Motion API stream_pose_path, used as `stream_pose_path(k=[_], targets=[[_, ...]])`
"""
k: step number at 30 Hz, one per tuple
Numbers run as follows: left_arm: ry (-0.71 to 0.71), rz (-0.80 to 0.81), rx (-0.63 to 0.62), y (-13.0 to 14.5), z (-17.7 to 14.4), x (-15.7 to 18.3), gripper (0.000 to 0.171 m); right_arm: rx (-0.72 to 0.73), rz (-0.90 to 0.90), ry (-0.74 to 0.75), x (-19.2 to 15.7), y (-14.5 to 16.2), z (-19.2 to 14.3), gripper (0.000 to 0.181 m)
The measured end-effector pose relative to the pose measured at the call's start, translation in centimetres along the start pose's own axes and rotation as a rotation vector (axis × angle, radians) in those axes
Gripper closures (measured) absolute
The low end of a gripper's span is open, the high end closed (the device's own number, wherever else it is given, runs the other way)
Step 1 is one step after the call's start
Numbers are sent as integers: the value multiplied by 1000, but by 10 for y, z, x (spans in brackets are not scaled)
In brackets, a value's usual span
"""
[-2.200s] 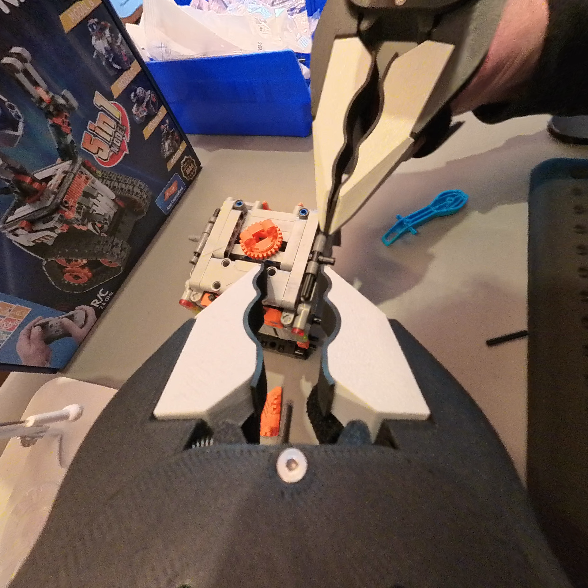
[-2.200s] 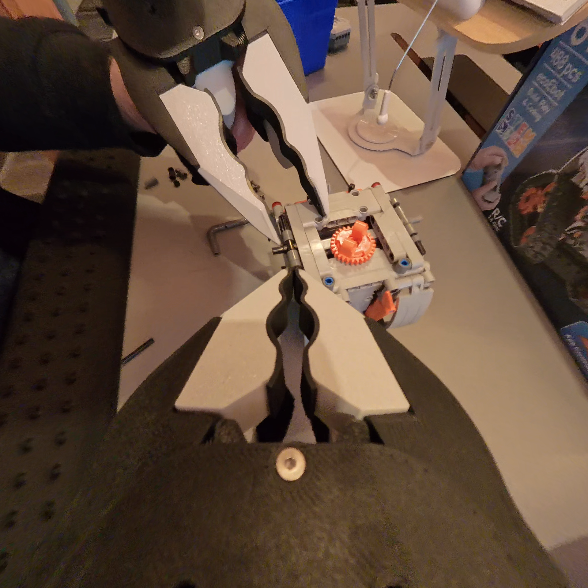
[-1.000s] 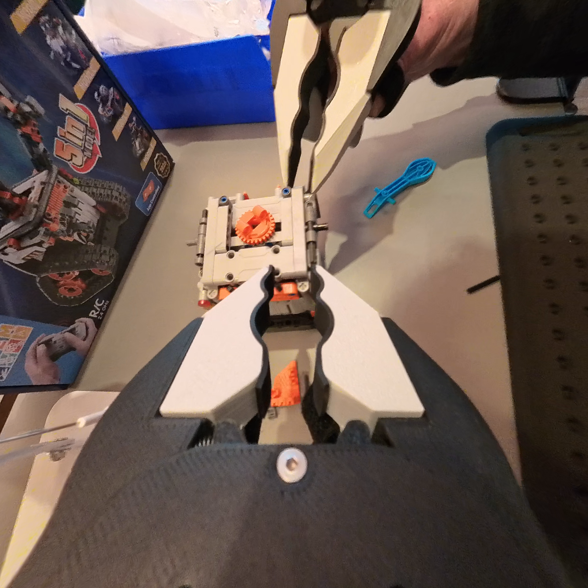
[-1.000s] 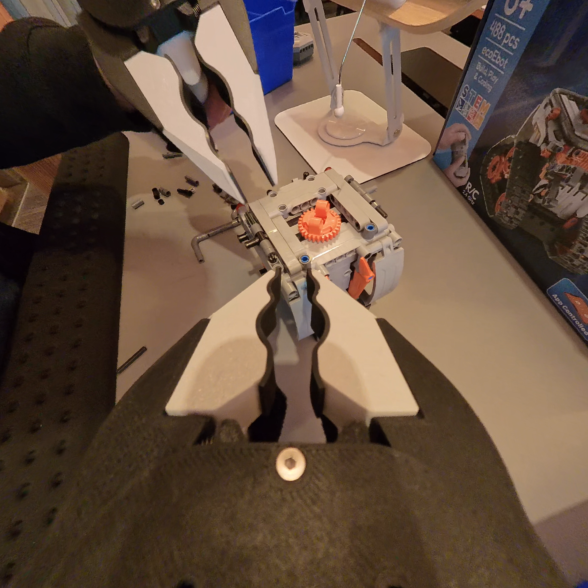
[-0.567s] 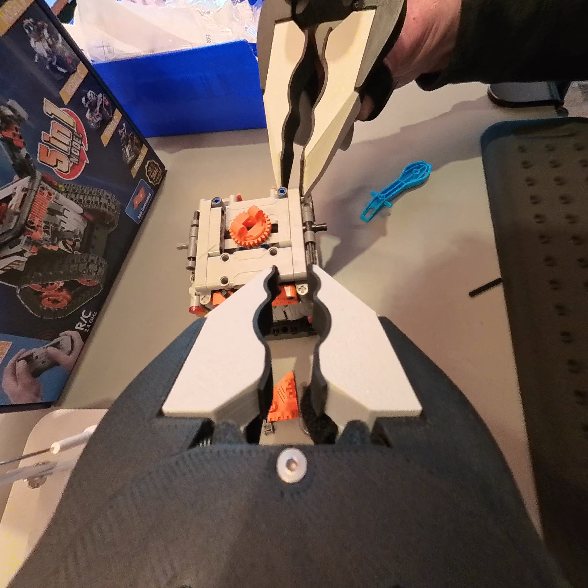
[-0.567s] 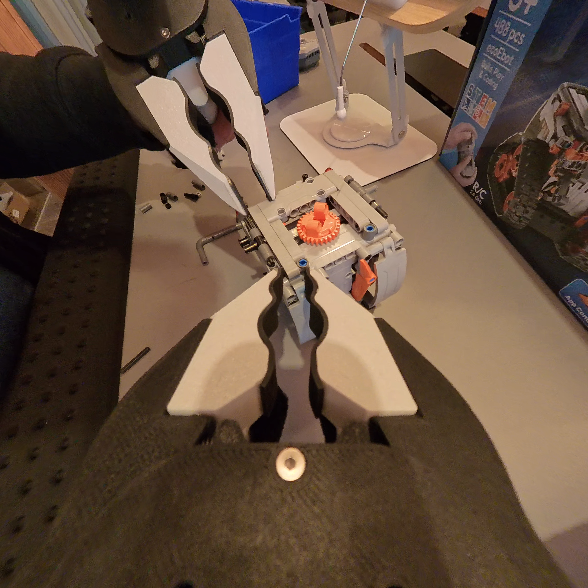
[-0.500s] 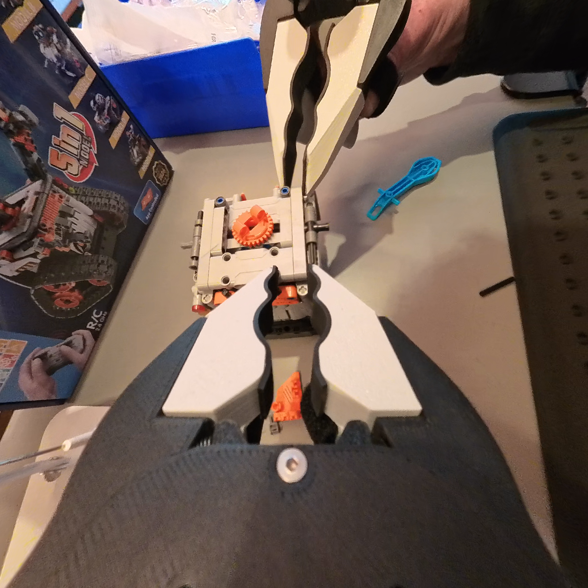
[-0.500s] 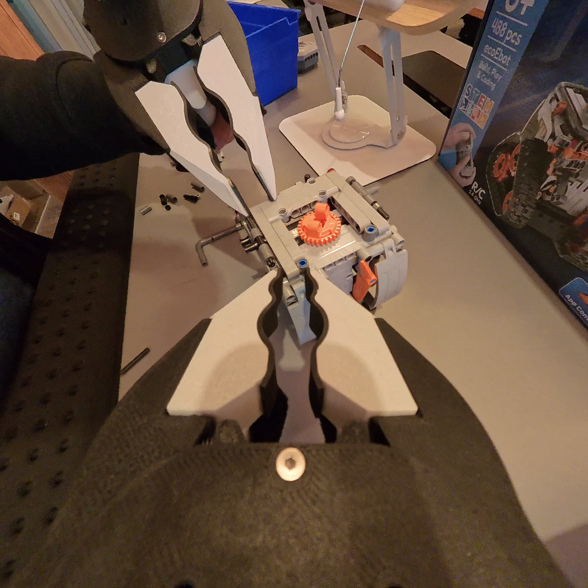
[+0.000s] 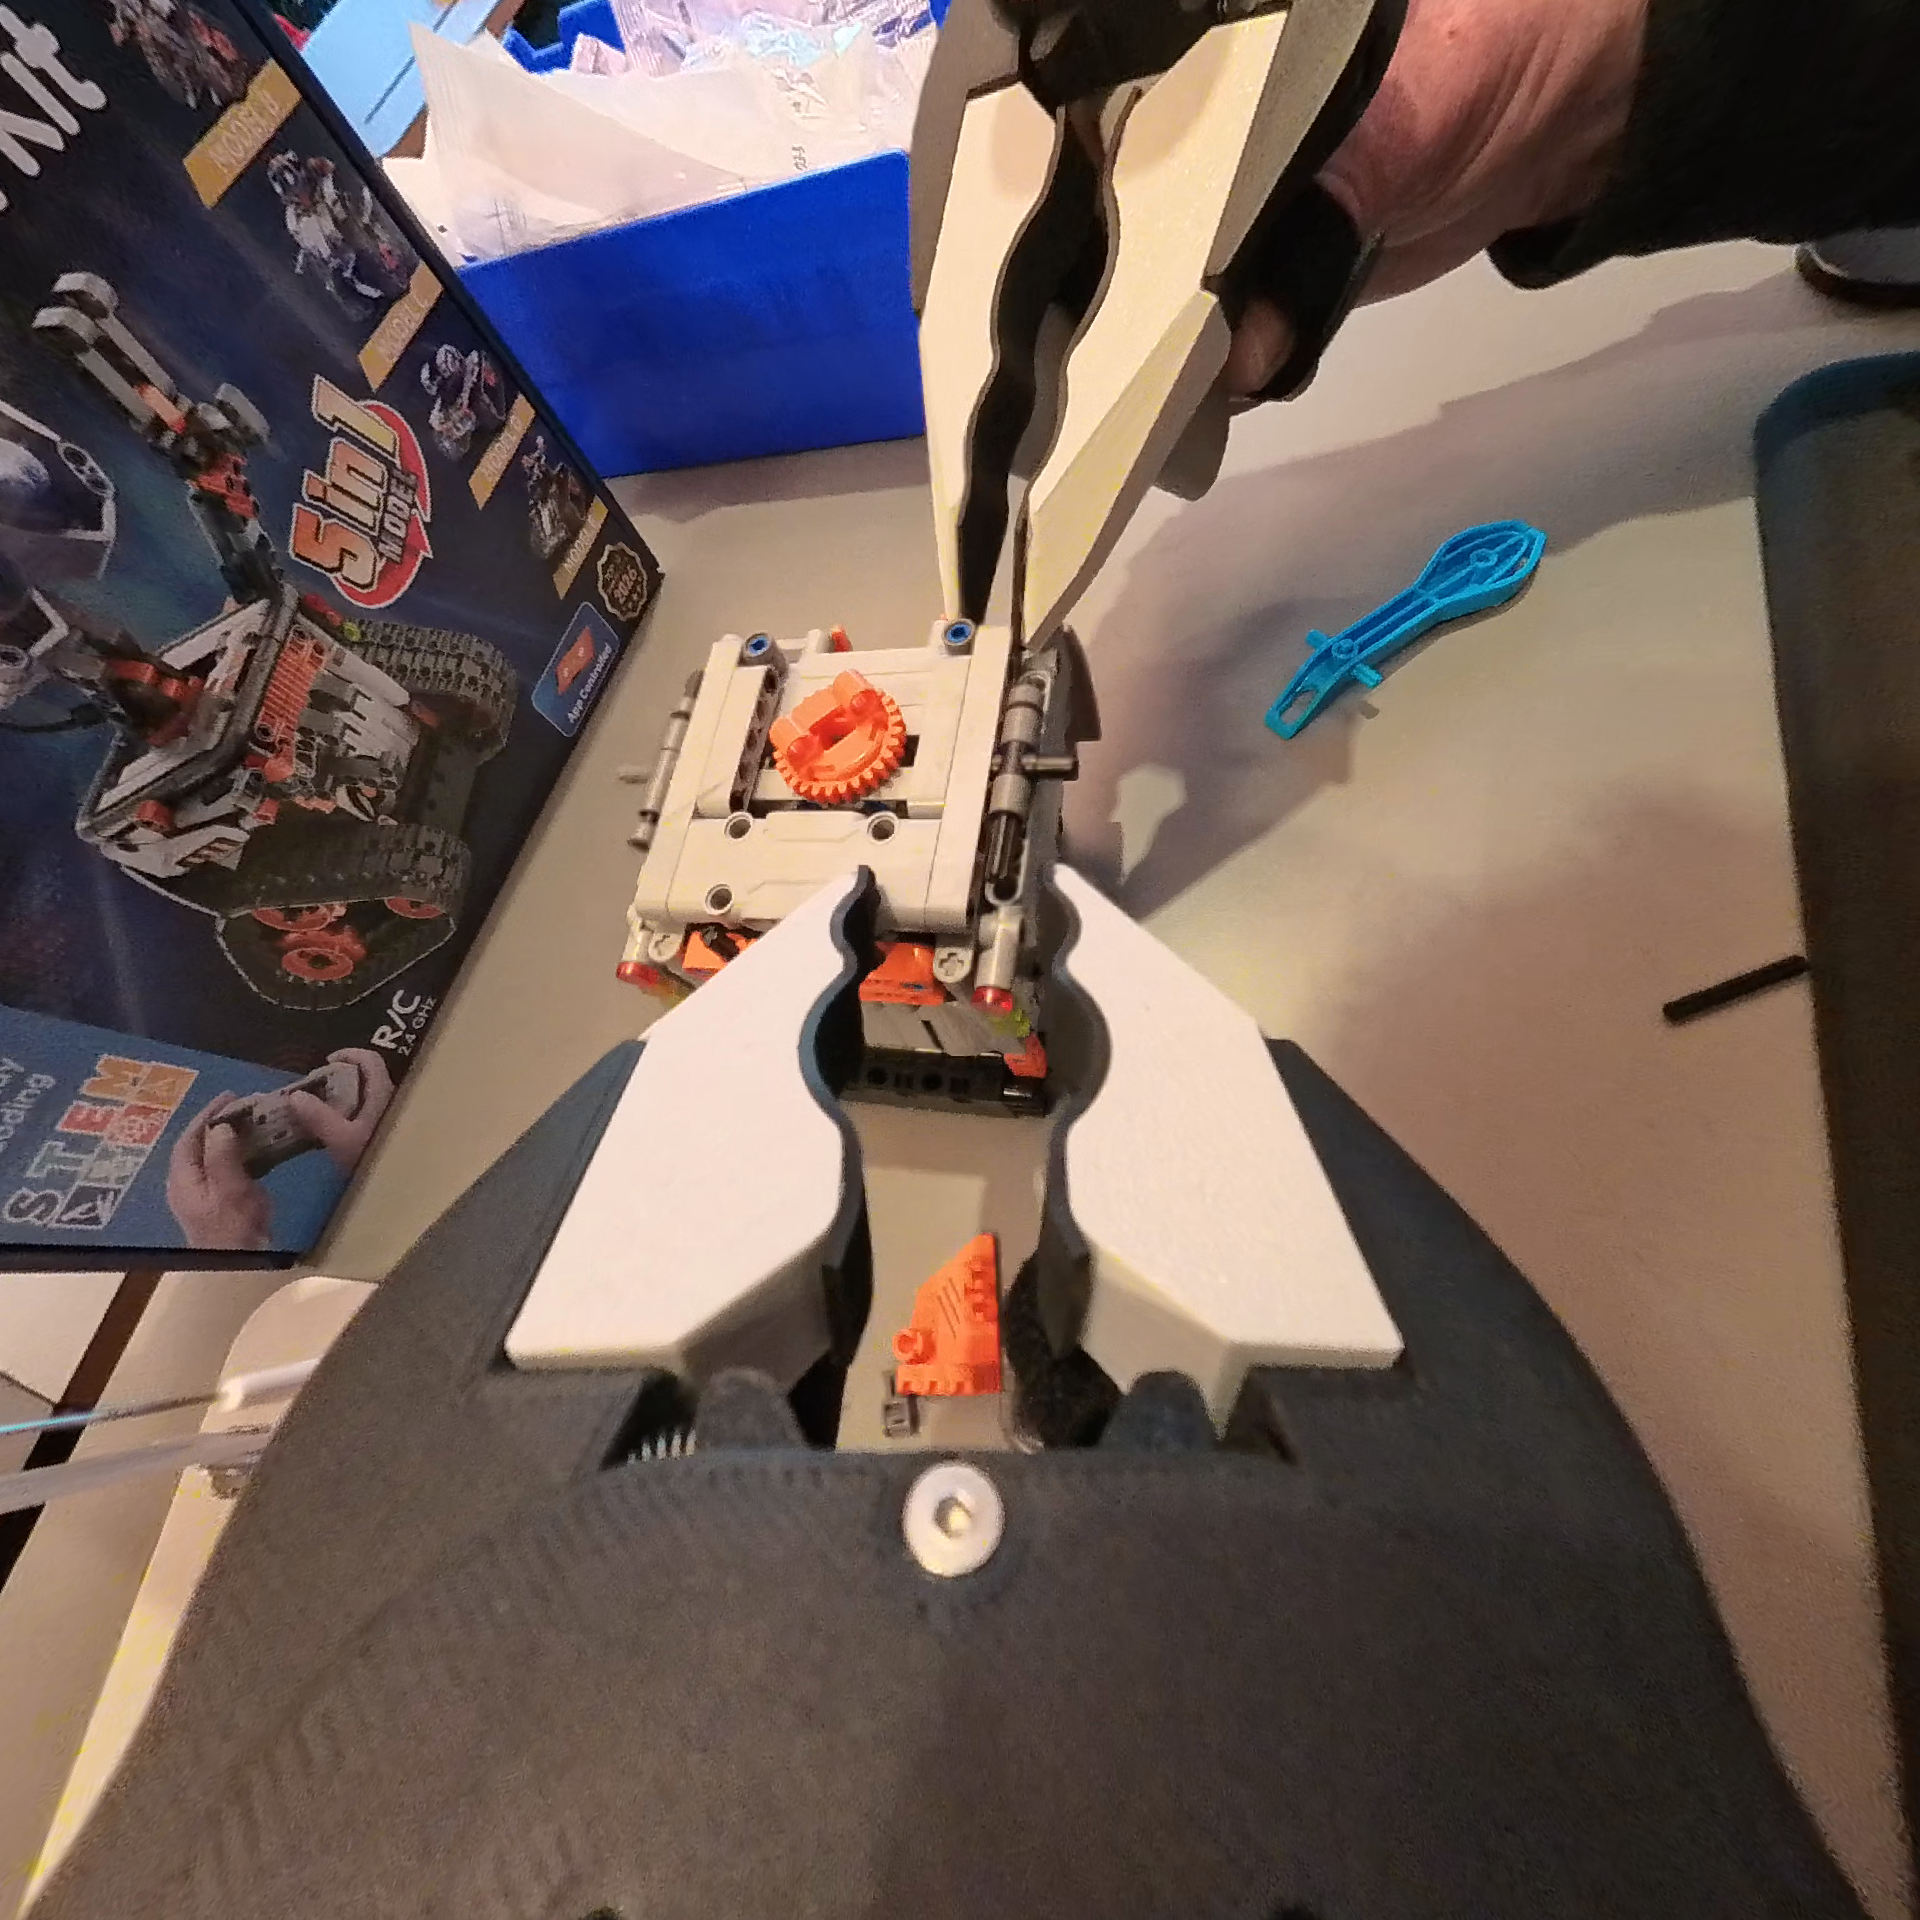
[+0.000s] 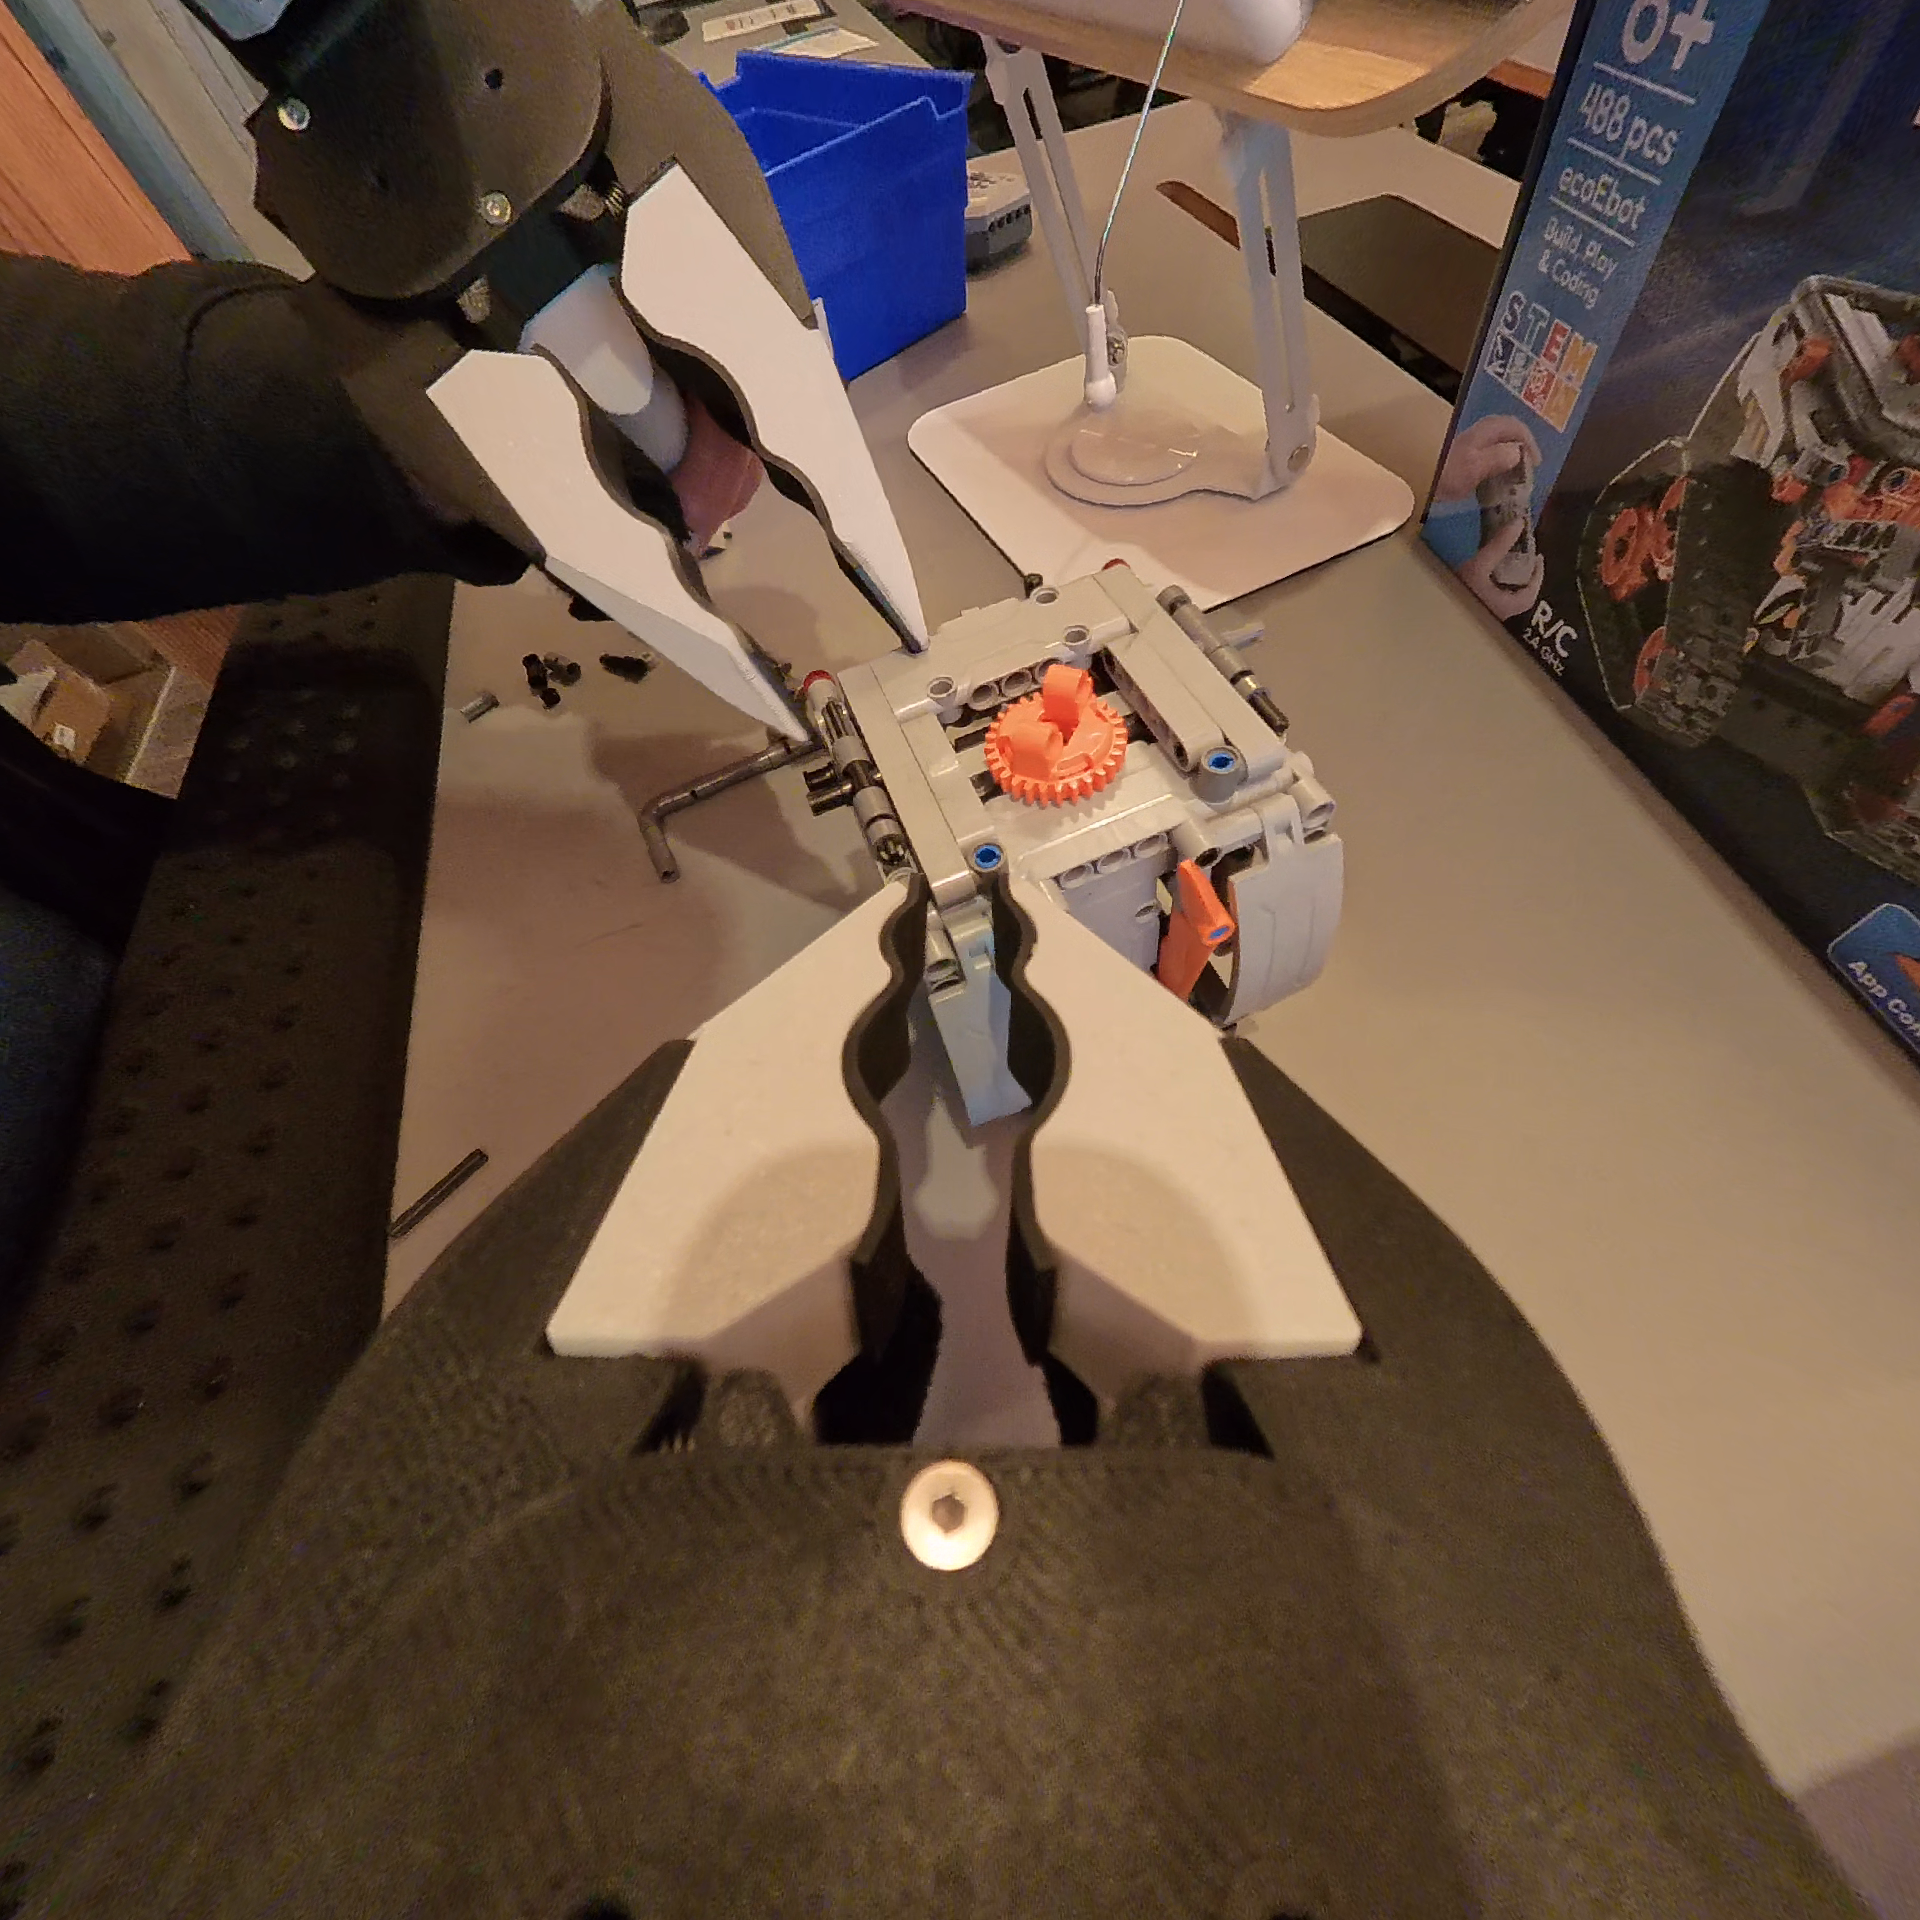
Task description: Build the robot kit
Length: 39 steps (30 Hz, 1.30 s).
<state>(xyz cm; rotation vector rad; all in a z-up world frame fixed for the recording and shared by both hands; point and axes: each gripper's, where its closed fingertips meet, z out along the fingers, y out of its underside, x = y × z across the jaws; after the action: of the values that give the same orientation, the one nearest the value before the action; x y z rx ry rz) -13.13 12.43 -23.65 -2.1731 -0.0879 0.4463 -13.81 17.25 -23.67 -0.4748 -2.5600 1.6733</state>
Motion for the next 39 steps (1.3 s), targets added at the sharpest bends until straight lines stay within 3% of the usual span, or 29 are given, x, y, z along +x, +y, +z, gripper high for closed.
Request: stream_pose_path(k=[9,19,36,39], targets=[[1,4,4,0,-5,-6,150,-1,-11,1,0,0,0,171],[-11,175,-73,3,-3,-15,141,-5,-18,-15,0,-1,1,173],[110,116,-70,-3,6,-3,150,-1,6,-26,3,-1,2,176],[127,70,-57,-5,1,-2,147,-1,13,-19,2,-3,-3,166]])
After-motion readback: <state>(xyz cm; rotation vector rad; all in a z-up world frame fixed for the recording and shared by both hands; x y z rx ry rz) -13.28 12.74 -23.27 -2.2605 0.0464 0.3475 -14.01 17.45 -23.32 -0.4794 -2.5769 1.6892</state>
